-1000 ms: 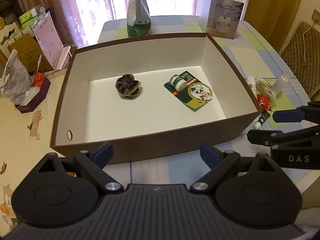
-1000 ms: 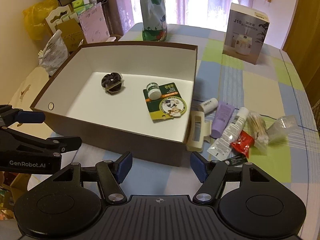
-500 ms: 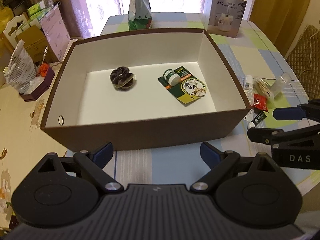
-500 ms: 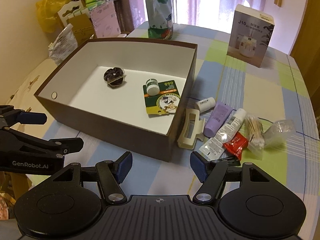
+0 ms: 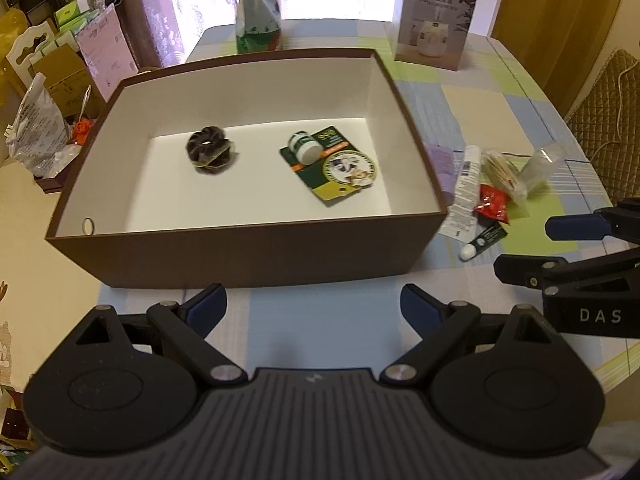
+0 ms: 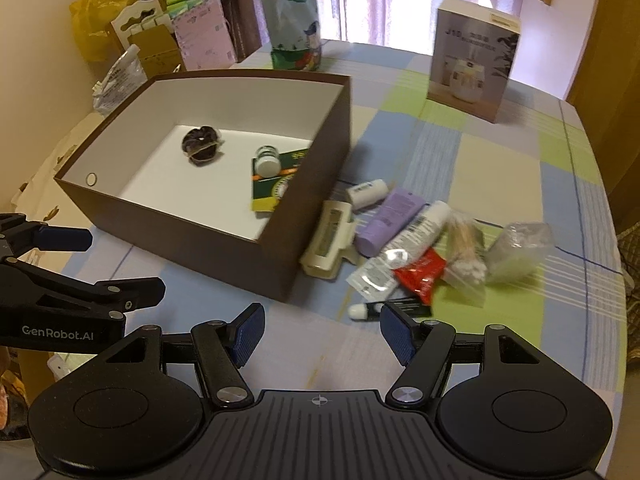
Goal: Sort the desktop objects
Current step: 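Withdraw both tools from the box back toward the remaining items, then grasp the green-and-white tube with the left tool while the right tool reaches the cream hair clip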
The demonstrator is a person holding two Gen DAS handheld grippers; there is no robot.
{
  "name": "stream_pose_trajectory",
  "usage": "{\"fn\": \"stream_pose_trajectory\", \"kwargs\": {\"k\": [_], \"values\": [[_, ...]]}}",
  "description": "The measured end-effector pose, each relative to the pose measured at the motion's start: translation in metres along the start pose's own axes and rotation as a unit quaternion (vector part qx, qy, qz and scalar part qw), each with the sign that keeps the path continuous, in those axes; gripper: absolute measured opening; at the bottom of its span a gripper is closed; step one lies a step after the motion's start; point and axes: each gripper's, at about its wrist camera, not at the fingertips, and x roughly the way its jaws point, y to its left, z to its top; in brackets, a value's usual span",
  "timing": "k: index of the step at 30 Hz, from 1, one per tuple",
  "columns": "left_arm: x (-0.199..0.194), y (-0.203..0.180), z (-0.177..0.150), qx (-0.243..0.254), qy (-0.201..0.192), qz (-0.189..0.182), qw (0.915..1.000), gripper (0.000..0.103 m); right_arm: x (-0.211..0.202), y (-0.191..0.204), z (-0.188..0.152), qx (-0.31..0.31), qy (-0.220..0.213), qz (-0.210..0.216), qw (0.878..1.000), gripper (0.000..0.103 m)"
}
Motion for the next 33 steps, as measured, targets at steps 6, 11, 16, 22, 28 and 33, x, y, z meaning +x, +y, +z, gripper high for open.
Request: {"fn": "stream_pose_trajectory", "kwargs": {"k": [6,11,16,22,28,33], "values": [[0.004,-0.028,0.002,0.009,-0.007,-0.017,0.9998,0.092,-0.007,-0.038,-0.01,0.016,0.001,-0.014,1.0,0.07],[0.015,-0.054,0.002,0.026,-0.001,-0.036,0.999,0.092,-0.011,-0.072,-0.022,0.041,0.011,-0.027,0.999,0.07],[0.028,-0.083,0.001,0.058,0.004,-0.059,0.9966,0.091,-0.014,-0.101,-0.033,0.062,0.019,-0.038,0.997,0.07],[0.04,-0.112,-0.001,0.105,0.001,-0.086,0.9907,0.089,-0.018,-0.129,-0.044,0.081,0.019,-0.05,0.995,0.07],[0.059,-0.13,0.004,0.138,0.0,-0.097,0.9857,0.087,-0.017,-0.151,-0.052,0.097,0.024,-0.058,0.993,0.07],[0.075,-0.146,0.008,0.165,-0.001,-0.106,0.9806,0.075,-0.012,-0.168,-0.059,0.115,0.035,-0.066,0.991,0.07]]}}
